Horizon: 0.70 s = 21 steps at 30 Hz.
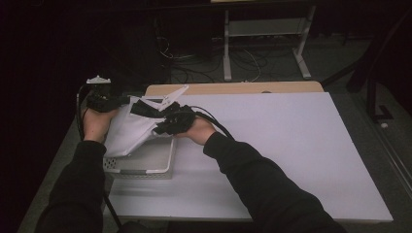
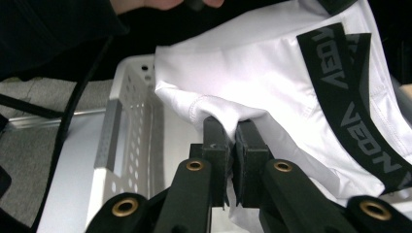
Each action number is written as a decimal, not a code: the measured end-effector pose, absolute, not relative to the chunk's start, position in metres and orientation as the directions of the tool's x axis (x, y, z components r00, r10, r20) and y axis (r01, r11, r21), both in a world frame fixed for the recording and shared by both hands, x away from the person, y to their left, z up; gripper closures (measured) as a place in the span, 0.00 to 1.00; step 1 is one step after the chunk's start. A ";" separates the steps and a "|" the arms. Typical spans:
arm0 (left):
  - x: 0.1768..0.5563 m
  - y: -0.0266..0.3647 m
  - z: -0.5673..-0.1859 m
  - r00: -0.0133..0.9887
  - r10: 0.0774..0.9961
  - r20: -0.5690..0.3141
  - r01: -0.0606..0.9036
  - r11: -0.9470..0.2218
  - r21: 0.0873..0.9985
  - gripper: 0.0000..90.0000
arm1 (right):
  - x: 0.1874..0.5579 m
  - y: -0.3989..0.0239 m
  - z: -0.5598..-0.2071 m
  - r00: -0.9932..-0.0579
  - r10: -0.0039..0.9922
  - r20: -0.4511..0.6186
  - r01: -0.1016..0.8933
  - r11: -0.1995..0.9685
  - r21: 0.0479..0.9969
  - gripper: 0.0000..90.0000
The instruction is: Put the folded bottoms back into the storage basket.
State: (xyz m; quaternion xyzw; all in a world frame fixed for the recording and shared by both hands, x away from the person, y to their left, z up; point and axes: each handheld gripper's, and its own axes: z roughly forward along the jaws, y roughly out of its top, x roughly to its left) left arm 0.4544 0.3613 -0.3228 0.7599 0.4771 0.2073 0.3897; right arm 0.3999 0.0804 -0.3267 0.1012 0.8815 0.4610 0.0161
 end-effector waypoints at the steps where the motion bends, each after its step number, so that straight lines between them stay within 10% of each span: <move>1: 0.456 0.360 -0.327 0.458 0.887 -0.051 0.571 -0.250 0.782 0.96 | 0.400 0.080 -0.329 -0.979 0.194 0.070 0.169 0.556 0.814 0.94; 21: 0.450 0.330 -0.335 0.515 0.851 -0.102 0.561 -0.245 0.791 0.41 | 0.409 0.036 -0.337 -0.946 0.285 0.153 0.284 0.502 0.817 0.46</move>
